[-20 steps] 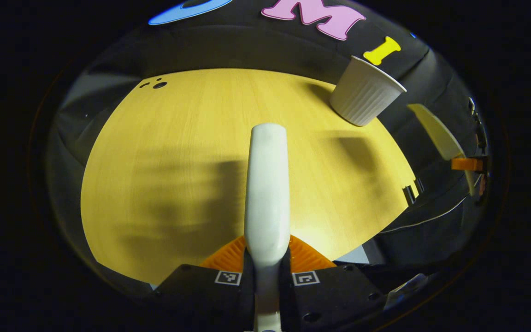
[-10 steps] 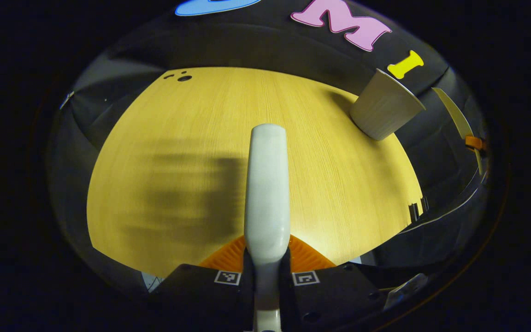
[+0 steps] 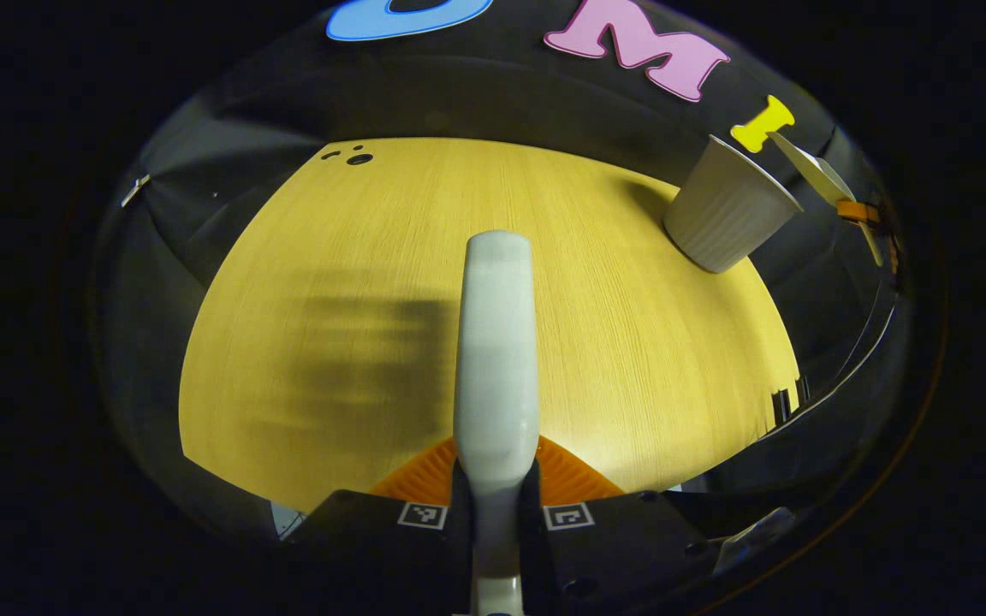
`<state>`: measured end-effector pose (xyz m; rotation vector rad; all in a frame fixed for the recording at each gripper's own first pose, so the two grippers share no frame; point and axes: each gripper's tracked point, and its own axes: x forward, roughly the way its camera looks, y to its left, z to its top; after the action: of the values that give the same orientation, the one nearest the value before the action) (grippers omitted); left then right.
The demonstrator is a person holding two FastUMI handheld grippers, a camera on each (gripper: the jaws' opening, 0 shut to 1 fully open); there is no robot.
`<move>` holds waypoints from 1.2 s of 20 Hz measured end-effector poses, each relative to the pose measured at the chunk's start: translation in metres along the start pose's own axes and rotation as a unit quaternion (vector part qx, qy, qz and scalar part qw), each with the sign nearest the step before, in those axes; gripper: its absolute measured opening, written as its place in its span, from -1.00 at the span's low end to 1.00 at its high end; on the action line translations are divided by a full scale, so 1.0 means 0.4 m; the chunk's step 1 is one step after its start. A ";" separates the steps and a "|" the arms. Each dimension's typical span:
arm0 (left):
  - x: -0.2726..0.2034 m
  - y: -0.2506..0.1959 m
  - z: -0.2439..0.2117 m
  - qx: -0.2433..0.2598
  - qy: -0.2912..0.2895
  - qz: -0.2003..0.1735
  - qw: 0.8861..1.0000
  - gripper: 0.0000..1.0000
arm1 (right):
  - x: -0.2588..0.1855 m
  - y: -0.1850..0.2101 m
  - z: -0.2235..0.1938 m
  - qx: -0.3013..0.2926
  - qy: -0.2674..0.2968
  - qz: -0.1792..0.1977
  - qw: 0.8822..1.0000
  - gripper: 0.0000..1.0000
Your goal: Pick up the small broom and dustpan from the desktop, sweep the trash into the dustpan with the broom, and then empty the trash into the garbage bin.
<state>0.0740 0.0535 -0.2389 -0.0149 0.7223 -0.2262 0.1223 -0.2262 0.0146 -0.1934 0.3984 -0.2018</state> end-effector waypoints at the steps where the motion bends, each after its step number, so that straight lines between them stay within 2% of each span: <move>1: -0.004 0.004 -0.003 -0.011 -0.001 0.000 1.000 -0.47 | 0.026 0.001 0.000 -0.006 0.002 -0.003 1.000 -0.29; 6: -0.025 0.020 0.003 -0.054 -0.013 0.011 0.998 -0.47 | 0.126 -0.029 -0.004 -0.061 0.005 -0.042 0.997 -0.29; 9: -0.053 0.025 0.018 -0.087 -0.024 -0.004 0.996 -0.46 | 0.159 -0.048 -0.008 -0.081 0.000 -0.064 0.995 -0.29; 12: -0.064 0.049 0.036 -0.085 -0.026 0.007 0.996 -0.47 | 0.180 -0.046 -0.001 -0.095 -0.013 -0.070 0.993 -0.29; 15: -0.069 0.071 0.062 -0.093 -0.032 0.018 0.995 -0.50 | 0.191 -0.053 -0.002 -0.116 -0.019 -0.096 0.988 -0.29; 18: -0.075 0.074 0.067 -0.107 -0.033 0.012 0.994 -0.47 | 0.202 -0.074 -0.014 -0.164 -0.016 -0.135 0.977 -0.29; 24: -0.069 0.071 0.062 -0.093 -0.013 0.015 0.995 -0.47 | 0.199 -0.099 -0.011 -0.280 -0.028 -0.205 0.937 -0.29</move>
<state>0.0758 0.0854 -0.2048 -0.1839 0.7148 -0.1298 0.1861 -0.2832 -0.0093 -0.8475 0.3485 -0.4915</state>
